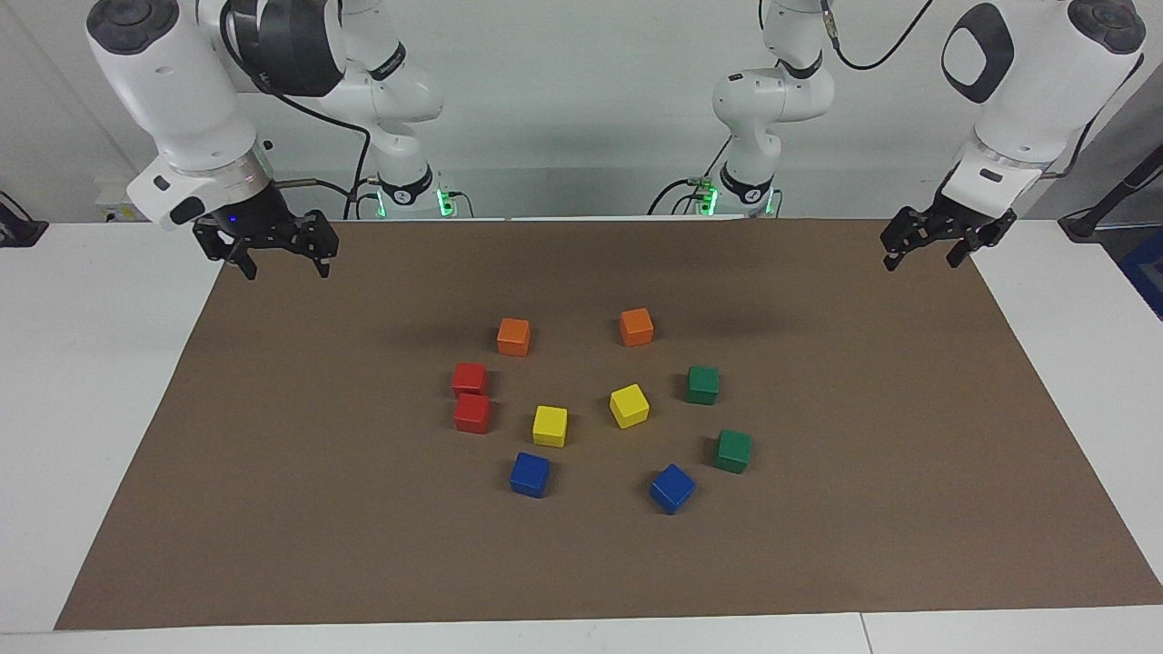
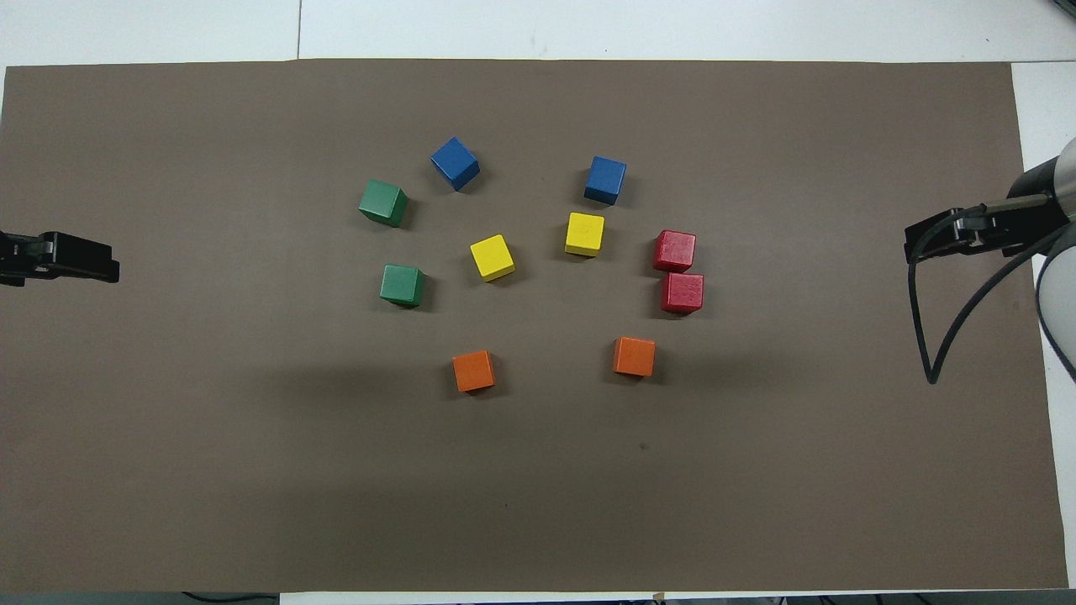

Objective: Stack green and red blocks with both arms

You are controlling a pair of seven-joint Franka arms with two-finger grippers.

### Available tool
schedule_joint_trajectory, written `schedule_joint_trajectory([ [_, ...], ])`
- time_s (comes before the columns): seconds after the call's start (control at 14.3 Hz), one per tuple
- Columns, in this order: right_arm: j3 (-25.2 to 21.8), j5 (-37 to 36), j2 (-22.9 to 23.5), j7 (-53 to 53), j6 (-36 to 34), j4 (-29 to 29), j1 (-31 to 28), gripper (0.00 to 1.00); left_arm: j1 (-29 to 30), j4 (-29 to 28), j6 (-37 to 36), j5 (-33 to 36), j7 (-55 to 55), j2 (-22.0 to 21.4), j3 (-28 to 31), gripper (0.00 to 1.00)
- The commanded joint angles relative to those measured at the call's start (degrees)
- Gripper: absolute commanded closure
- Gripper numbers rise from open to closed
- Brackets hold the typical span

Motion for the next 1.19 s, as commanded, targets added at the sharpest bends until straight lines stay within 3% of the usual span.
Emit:
schedule_joint_trajectory([
  [0.0,0.61,0.49,0.83,-0.97,-1.43,1.5,-0.95,0.0,-0.03,-1.08,-0.84,-0.49,0.61,-1.46,-0.05,0.0],
  [0.63,0.7,1.72,0.66,-0.89,-1.52,1.5,-1.74,0.0,-0.38,-1.95,1.44,-0.49,0.62,-1.55,-0.05,0.0],
  [0.91,0.7,1.63,0.75,-0.89,-1.52,1.5,-1.74,0.0,-6.61,-3.88,4.68,-0.93,-1.04,-1.63,-0.31,0.0],
  [1.12,0.7,1.63,0.66,-0.89,-1.43,1.5,-1.65,0.0,-13.19,-9.84,13.19,-0.93,-5.79,-1.11,-0.32,0.0],
])
